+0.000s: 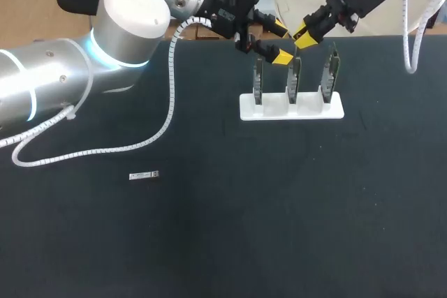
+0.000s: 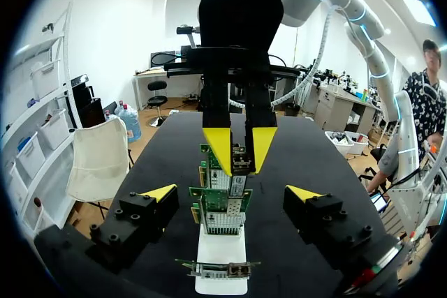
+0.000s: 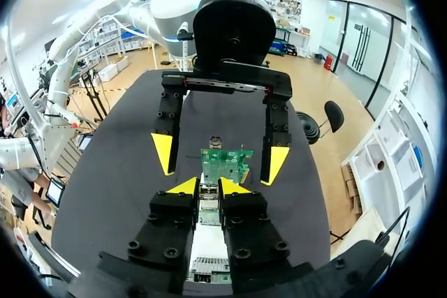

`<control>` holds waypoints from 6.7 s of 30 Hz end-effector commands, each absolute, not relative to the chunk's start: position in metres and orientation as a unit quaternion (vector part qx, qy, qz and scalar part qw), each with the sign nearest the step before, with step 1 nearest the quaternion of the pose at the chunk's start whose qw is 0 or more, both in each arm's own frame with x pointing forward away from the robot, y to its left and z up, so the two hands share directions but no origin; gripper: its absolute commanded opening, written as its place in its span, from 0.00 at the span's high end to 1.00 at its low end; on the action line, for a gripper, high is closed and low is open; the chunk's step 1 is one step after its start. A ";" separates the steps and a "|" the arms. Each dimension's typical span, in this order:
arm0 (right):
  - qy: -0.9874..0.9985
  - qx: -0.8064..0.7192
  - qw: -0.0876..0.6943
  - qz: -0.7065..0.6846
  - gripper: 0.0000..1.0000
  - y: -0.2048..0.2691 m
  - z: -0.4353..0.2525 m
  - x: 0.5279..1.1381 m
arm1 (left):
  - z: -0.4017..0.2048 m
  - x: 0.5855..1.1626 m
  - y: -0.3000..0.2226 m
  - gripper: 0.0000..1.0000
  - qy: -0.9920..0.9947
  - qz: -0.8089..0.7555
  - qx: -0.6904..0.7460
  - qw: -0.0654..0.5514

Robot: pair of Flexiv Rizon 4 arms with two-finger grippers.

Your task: Pick up the optical module with the left hand, and insert it into the network port with the right hand.

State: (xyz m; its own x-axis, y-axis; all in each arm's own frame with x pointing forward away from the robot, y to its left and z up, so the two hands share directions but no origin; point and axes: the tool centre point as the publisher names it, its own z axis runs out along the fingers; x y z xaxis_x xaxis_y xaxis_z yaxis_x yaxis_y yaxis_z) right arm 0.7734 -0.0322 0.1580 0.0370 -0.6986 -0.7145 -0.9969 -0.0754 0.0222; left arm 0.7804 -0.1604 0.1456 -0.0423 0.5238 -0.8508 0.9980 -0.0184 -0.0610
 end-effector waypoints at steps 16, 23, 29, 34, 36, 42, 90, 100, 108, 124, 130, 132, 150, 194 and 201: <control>0.630 -0.676 0.250 0.287 1.00 -0.031 0.152 0.772 | 0.146 0.783 -0.161 0.00 0.622 -0.367 0.613 0.320; 0.632 -0.674 0.250 0.288 1.00 -0.031 0.151 0.772 | 0.146 0.783 -0.161 0.00 0.622 -0.367 0.613 0.320; 0.633 -0.672 0.251 0.291 1.00 -0.031 0.151 0.772 | 0.146 0.783 -0.161 0.00 0.622 -0.367 0.613 0.320; 0.635 -0.669 0.253 0.292 0.00 -0.032 0.152 0.772 | 0.146 0.783 -0.161 0.00 0.622 -0.367 0.613 0.320; 0.635 -0.667 0.257 0.293 0.00 -0.032 0.155 0.771 | 0.146 0.783 -0.161 0.00 0.622 -0.367 0.613 0.320; 0.639 -0.657 0.270 0.296 0.00 -0.037 0.162 0.773 | 0.146 0.783 -0.161 0.00 0.622 -0.367 0.613 0.320; 0.648 -0.613 0.326 0.313 1.00 -0.059 0.184 0.781 | 0.146 0.783 -0.161 0.00 0.622 -0.367 0.613 0.320; 0.635 -0.622 0.326 0.321 1.00 -0.042 0.186 0.783 | 0.146 0.783 -0.161 0.00 0.622 -0.367 0.613 0.320; 0.629 -0.632 0.315 0.326 1.00 -0.030 0.180 0.784 | 0.146 0.783 -0.161 0.00 0.622 -0.367 0.613 0.320; 0.637 -0.630 0.296 0.330 1.00 -0.029 0.167 0.783 | 0.146 0.783 -0.161 0.00 0.622 -0.367 0.613 0.320; 0.641 -0.629 0.291 0.331 1.00 -0.029 0.164 0.783 | 0.146 0.783 -0.161 0.00 0.622 -0.367 0.613 0.320; 0.642 -0.628 0.290 0.331 1.00 -0.029 0.162 0.783 | 0.146 0.783 -0.161 0.00 0.622 -0.367 0.613 0.320; 0.648 -0.625 0.277 0.336 1.00 -0.028 0.151 0.780 | 0.146 0.783 -0.161 0.00 0.622 -0.367 0.613 0.320; 0.654 -0.623 0.260 0.342 1.00 -0.028 0.136 0.775 | 0.146 0.783 -0.161 0.00 0.622 -0.367 0.613 0.320; 0.655 -0.623 0.257 0.342 1.00 -0.028 0.135 0.775 | 0.146 0.783 -0.161 0.00 0.622 -0.367 0.613 0.320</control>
